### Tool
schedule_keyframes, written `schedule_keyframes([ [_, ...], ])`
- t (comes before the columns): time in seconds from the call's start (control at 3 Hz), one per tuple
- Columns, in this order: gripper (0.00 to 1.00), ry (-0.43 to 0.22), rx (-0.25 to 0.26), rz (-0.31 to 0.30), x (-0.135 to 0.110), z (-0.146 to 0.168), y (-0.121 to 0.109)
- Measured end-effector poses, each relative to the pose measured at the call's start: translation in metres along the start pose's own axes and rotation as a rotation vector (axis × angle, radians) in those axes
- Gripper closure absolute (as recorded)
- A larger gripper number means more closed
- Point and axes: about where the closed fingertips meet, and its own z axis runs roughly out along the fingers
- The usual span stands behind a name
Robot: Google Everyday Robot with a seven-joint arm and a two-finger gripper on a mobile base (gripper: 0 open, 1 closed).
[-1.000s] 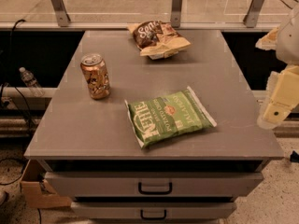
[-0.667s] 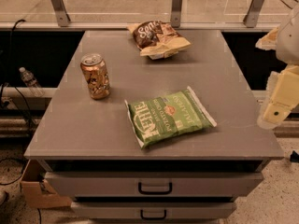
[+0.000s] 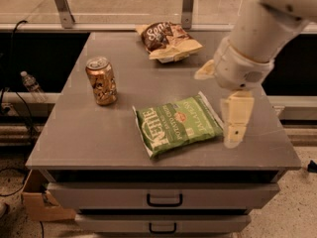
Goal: Pick green jalapeno chip bag
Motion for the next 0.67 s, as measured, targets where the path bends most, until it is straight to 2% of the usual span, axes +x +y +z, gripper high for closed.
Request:
schedule_keyframes([
  [0.33,0.00,-0.046,-0.100,-0.175,-0.034,0.046,-0.007],
  [0.67,0.17,-0.093,-0.155,-0.252,-0.053,0.073,-0.011],
])
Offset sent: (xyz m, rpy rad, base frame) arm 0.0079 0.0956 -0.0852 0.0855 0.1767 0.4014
